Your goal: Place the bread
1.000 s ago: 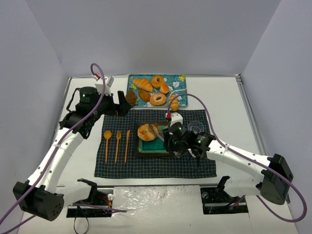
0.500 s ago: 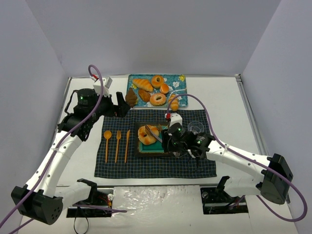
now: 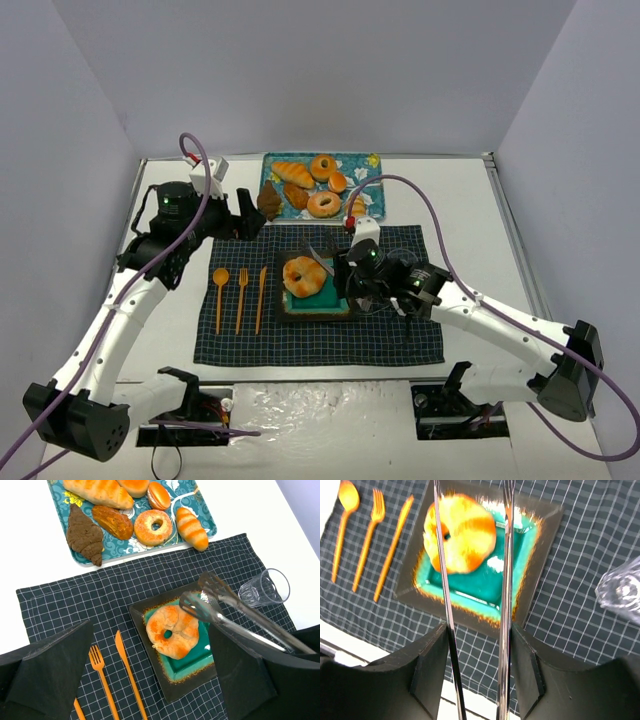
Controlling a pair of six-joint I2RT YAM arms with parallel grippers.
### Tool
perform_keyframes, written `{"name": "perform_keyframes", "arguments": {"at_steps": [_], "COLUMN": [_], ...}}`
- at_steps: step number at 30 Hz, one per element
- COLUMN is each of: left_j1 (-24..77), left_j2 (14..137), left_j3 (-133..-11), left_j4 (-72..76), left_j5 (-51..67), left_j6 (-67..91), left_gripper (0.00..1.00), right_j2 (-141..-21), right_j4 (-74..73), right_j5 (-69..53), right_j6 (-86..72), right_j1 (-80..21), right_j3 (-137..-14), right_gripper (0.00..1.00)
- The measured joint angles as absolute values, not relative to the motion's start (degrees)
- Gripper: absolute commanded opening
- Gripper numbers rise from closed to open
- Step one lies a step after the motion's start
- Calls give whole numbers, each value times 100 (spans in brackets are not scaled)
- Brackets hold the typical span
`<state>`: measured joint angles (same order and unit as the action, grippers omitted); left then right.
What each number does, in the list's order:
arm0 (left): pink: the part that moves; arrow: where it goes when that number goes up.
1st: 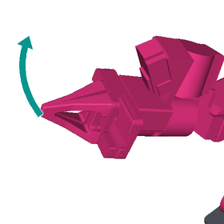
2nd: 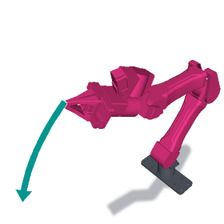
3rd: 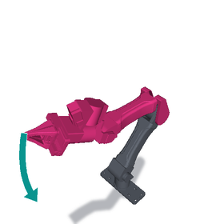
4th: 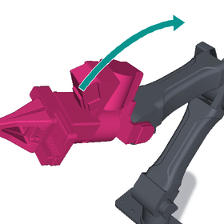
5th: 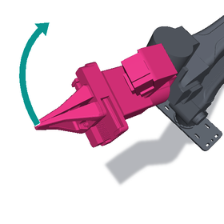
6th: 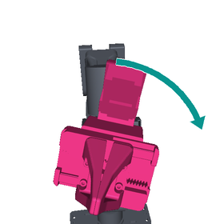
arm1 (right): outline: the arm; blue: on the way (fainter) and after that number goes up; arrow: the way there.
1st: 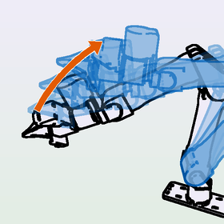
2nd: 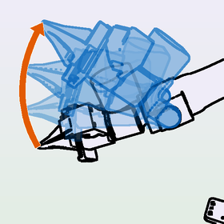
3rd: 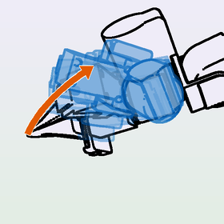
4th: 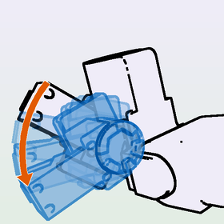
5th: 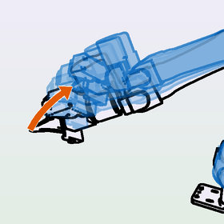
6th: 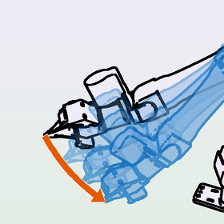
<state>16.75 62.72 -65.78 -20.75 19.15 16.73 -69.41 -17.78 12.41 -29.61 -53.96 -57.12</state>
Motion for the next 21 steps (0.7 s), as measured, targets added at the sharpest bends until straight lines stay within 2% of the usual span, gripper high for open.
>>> {"name": "perform_keyframes", "arguments": {"at_steps": [7, 13, 21], "left_j1": [1616, 1530, 1481], "left_j2": [6272, 6272, 6272], "left_j3": [-6578, -6576, -6519], "left_j4": [-2073, -2047, -1993], "left_j5": [1920, 1932, 1968], "left_j6": [1673, 1678, 1693], "left_gripper": [97, 97, 97], "right_j2": [-6973, -7455, -8308], "right_j4": [-1868, -1770, -1359], "right_j5": [1363, 1266, 958], "right_j6": [-2754, -2403, -2141], "right_j1": [-4772, -2935, -1133], "right_j3": [-6211, -6656, -6940], "right_gripper": [47, 48, 47]}}
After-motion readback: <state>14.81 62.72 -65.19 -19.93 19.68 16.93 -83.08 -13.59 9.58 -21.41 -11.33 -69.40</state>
